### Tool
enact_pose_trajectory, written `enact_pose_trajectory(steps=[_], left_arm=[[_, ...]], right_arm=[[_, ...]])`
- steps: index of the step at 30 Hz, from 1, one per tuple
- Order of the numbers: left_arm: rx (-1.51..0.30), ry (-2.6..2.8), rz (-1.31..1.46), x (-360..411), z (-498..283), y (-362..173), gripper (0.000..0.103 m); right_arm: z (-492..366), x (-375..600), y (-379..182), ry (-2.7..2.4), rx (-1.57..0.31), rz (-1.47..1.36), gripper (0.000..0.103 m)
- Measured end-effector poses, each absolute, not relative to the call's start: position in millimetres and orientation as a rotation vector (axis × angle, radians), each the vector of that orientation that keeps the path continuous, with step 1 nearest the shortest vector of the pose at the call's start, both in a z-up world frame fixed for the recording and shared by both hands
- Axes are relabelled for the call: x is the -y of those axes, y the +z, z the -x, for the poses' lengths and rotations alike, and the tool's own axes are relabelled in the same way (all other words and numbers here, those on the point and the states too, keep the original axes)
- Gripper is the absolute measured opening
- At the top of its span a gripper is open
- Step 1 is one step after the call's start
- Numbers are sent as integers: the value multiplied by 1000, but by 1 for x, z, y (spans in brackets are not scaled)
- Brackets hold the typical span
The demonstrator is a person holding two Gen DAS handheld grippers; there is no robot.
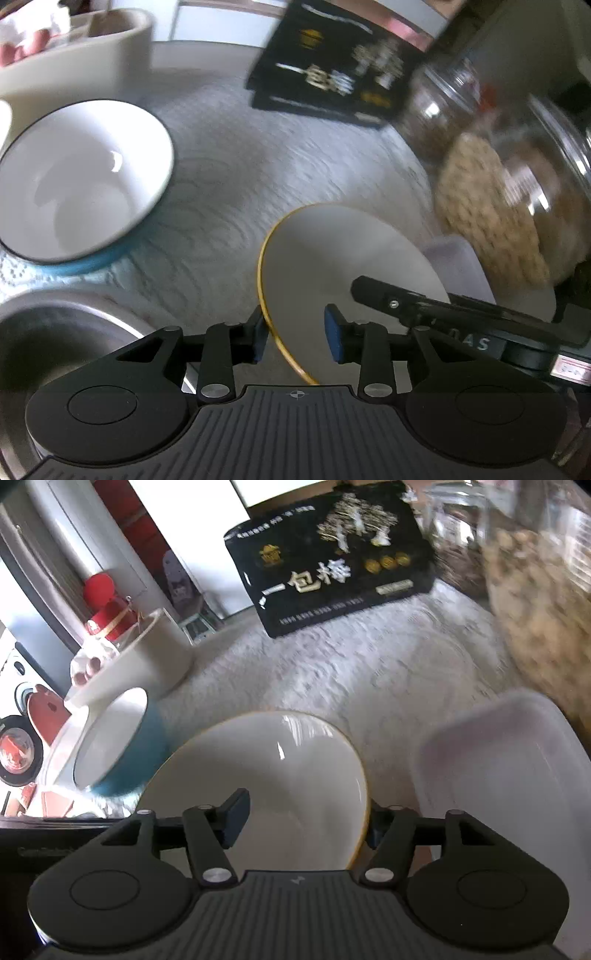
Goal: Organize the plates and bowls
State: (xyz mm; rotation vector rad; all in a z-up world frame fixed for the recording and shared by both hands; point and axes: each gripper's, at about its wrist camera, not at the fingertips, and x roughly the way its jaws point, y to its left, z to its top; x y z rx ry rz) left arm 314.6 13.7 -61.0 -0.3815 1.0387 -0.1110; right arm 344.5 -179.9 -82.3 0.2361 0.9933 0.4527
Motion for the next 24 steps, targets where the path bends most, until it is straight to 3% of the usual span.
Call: enact_pose_trajectory(steps=[12,24], left_arm=[[-1077,-124,417,-3,-251,-65,36],[-1004,-92,448,-10,-223,-58,36]], right_arm=[[-286,194,-76,501,-978,-229,64],[-274,185,-79,483,-974,-105,64]])
